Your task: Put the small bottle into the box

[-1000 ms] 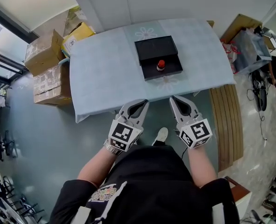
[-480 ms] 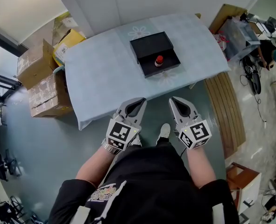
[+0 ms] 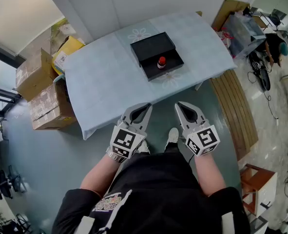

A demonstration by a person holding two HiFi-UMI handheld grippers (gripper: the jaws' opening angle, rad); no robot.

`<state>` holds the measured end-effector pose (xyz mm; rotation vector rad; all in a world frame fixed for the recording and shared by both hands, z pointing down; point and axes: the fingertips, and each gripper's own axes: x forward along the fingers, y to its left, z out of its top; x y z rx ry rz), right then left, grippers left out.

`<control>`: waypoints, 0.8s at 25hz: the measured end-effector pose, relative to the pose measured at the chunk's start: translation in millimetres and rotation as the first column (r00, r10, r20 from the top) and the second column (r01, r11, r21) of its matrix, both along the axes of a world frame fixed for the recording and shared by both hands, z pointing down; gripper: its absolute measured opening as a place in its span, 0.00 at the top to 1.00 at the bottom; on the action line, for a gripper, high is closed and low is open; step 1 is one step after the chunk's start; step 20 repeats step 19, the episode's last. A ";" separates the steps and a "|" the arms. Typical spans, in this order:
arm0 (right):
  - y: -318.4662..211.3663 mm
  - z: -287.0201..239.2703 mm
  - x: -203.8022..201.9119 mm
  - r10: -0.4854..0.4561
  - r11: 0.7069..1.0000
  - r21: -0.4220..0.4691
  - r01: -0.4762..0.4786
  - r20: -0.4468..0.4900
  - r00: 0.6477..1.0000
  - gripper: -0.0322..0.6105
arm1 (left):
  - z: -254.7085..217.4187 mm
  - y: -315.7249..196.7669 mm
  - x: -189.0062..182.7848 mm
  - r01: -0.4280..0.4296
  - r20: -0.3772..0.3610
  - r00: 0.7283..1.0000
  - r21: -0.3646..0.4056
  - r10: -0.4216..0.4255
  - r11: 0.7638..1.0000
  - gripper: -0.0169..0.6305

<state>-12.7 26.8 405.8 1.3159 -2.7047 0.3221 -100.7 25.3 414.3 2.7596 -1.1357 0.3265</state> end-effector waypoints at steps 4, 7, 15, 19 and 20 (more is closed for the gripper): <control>0.8 -1.3 -0.3 0.001 1.000 0.003 -0.001 -0.005 1.000 0.94 | 0.5 0.2 -0.7 0.003 -0.007 1.000 0.002 -0.003 1.000 0.96; 2.6 -1.1 0.0 -0.001 1.000 0.004 0.001 -0.009 1.000 0.94 | 4.5 2.7 -2.0 0.007 -0.003 1.000 -0.005 -0.007 1.000 0.96; 4.5 -2.9 0.7 -0.004 1.000 0.002 0.004 -0.016 1.000 0.94 | 6.2 5.9 -0.7 0.011 -0.015 1.000 -0.018 -0.011 1.000 0.96; 7.6 -1.6 2.2 -0.003 1.000 0.002 0.003 -0.020 1.000 0.94 | 7.7 9.3 0.7 0.008 -0.020 1.000 -0.017 -0.009 1.000 0.96; 7.6 -1.6 2.2 -0.003 1.000 0.002 0.003 -0.020 1.000 0.94 | 7.7 9.3 0.7 0.008 -0.020 1.000 -0.017 -0.009 1.000 0.96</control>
